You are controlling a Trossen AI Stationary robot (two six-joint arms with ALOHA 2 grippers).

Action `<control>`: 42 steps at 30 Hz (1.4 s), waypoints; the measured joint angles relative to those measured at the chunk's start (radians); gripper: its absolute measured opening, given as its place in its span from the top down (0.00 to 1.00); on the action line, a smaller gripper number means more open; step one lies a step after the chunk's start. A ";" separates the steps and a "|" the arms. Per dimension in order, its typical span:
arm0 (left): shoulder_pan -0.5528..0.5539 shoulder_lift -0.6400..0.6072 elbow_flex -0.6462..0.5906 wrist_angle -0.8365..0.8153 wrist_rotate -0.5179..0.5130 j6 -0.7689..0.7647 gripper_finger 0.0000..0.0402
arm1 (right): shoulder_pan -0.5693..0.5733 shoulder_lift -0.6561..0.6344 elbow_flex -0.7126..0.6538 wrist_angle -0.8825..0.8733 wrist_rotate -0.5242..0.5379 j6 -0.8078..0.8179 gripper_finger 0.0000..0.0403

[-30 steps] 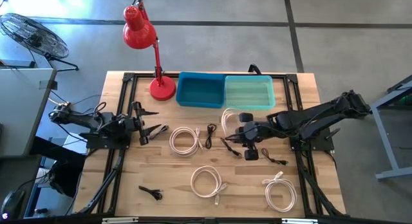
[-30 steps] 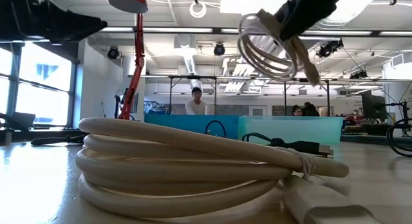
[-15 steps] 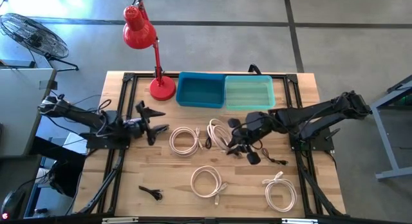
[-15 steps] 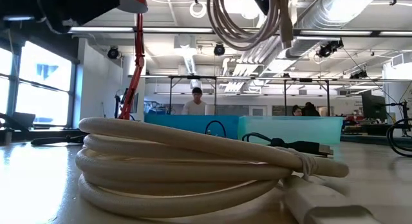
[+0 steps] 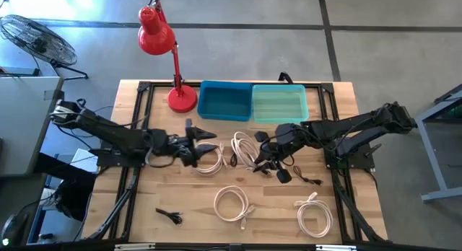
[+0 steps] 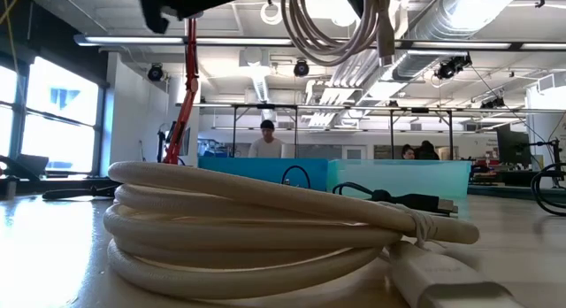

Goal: Pick & Place USB Port
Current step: Put the brown charger cable into the blue bin

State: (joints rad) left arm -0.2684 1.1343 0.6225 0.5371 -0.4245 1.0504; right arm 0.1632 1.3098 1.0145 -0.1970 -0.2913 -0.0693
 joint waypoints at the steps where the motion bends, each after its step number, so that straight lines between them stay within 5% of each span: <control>1: 0.000 0.028 0.022 -0.001 -0.001 0.000 0.42 | 0.000 0.000 0.000 0.000 0.000 0.000 0.89; 11: 0.000 0.168 0.193 -0.089 -0.058 -0.028 0.42 | 0.001 0.000 0.000 -0.005 -0.001 0.007 0.89; 27: 0.013 0.181 0.204 -0.070 0.026 -0.089 0.42 | 0.001 0.000 0.000 -0.007 -0.003 0.001 0.89; 42: 0.143 0.282 0.222 -0.001 0.311 -0.166 0.42 | 0.002 0.000 0.000 -0.037 -0.006 0.013 0.89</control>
State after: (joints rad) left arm -0.1257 1.4164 0.8448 0.5366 -0.1137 0.8848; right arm 0.1650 1.3098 1.0145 -0.2343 -0.2974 -0.0566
